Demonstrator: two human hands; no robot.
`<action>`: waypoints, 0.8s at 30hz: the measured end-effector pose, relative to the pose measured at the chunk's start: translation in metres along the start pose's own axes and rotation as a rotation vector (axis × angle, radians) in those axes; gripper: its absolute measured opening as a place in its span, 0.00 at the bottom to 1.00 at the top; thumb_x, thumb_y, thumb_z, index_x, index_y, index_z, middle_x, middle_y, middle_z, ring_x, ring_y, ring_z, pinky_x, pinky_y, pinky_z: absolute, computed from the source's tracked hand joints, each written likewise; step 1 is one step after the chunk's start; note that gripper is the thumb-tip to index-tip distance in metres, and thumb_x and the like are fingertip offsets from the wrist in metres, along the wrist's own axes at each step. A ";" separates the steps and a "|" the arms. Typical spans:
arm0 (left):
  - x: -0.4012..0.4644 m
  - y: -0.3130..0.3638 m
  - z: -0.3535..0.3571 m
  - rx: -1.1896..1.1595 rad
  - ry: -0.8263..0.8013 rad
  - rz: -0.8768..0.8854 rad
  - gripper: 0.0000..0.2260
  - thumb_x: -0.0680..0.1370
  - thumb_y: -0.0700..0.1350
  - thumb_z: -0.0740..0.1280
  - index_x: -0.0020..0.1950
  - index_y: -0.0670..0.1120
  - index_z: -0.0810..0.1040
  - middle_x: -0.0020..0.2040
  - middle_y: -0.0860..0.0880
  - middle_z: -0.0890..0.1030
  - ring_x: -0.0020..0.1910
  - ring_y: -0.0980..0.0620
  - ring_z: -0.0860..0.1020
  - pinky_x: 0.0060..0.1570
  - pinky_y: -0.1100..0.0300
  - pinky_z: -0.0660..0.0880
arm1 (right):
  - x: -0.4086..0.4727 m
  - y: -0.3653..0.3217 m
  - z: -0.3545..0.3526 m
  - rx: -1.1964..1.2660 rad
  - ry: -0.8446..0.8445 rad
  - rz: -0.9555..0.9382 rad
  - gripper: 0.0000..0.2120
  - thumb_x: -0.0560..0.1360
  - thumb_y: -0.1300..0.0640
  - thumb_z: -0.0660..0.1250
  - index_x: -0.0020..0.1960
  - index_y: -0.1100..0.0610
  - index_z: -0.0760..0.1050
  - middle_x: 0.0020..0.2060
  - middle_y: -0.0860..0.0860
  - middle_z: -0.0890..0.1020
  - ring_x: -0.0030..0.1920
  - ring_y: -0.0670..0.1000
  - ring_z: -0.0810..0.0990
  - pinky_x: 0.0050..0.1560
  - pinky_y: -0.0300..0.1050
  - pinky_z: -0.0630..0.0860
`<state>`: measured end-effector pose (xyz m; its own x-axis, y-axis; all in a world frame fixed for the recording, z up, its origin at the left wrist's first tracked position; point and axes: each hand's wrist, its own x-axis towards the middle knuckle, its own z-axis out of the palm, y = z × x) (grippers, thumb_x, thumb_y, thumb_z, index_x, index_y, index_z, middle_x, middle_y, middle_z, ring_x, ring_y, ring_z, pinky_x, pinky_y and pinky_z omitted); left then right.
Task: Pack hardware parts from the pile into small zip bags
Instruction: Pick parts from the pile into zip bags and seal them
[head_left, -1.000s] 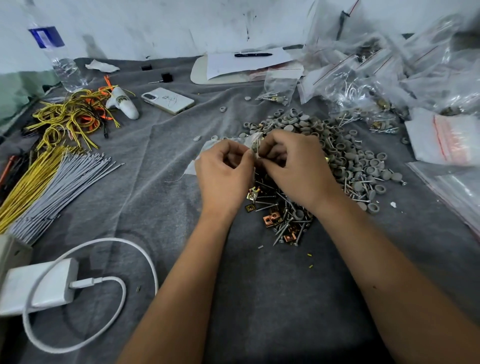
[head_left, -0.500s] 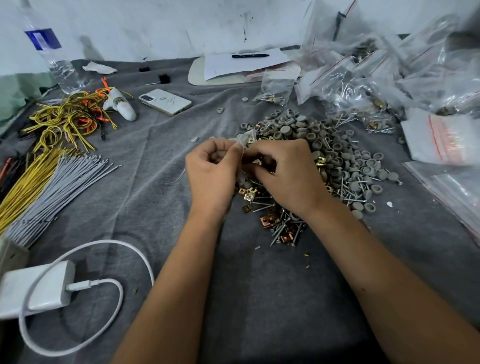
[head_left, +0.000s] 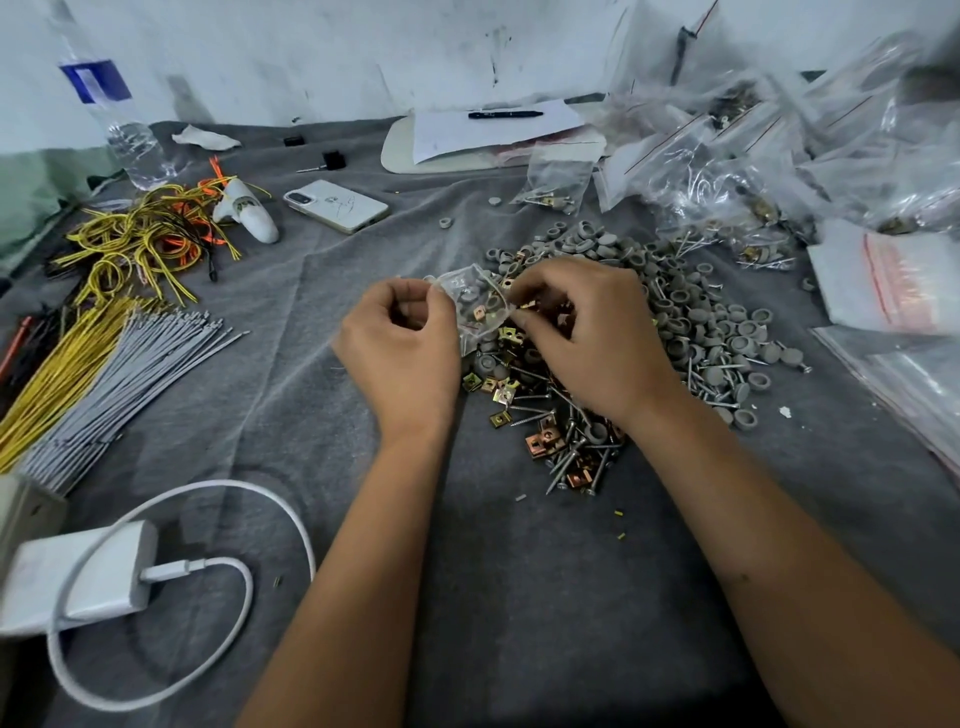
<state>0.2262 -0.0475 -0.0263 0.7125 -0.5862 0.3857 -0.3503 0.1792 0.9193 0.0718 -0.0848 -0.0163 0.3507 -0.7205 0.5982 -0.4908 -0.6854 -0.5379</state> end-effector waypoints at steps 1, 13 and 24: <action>-0.001 0.002 0.000 0.000 0.009 0.010 0.09 0.75 0.41 0.72 0.37 0.53 0.80 0.31 0.55 0.80 0.29 0.61 0.77 0.33 0.66 0.73 | 0.000 0.002 -0.002 -0.011 -0.016 0.005 0.06 0.75 0.60 0.76 0.51 0.56 0.84 0.47 0.46 0.85 0.46 0.41 0.78 0.53 0.35 0.75; 0.009 0.017 -0.022 -0.154 0.452 0.306 0.03 0.77 0.36 0.67 0.44 0.42 0.78 0.37 0.57 0.74 0.33 0.62 0.72 0.37 0.65 0.69 | 0.000 0.001 -0.005 -0.292 -0.530 -0.004 0.13 0.72 0.43 0.76 0.57 0.39 0.83 0.56 0.46 0.72 0.60 0.49 0.63 0.67 0.54 0.68; -0.001 0.002 -0.010 0.098 -0.102 0.162 0.05 0.75 0.43 0.68 0.39 0.50 0.79 0.32 0.55 0.78 0.33 0.58 0.76 0.37 0.58 0.73 | 0.001 0.005 0.000 -0.325 -0.433 -0.049 0.15 0.79 0.46 0.68 0.57 0.56 0.83 0.56 0.49 0.77 0.61 0.52 0.66 0.67 0.53 0.68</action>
<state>0.2315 -0.0389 -0.0242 0.5786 -0.6338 0.5133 -0.5161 0.2028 0.8321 0.0701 -0.0894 -0.0183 0.6423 -0.7128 0.2817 -0.6626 -0.7011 -0.2634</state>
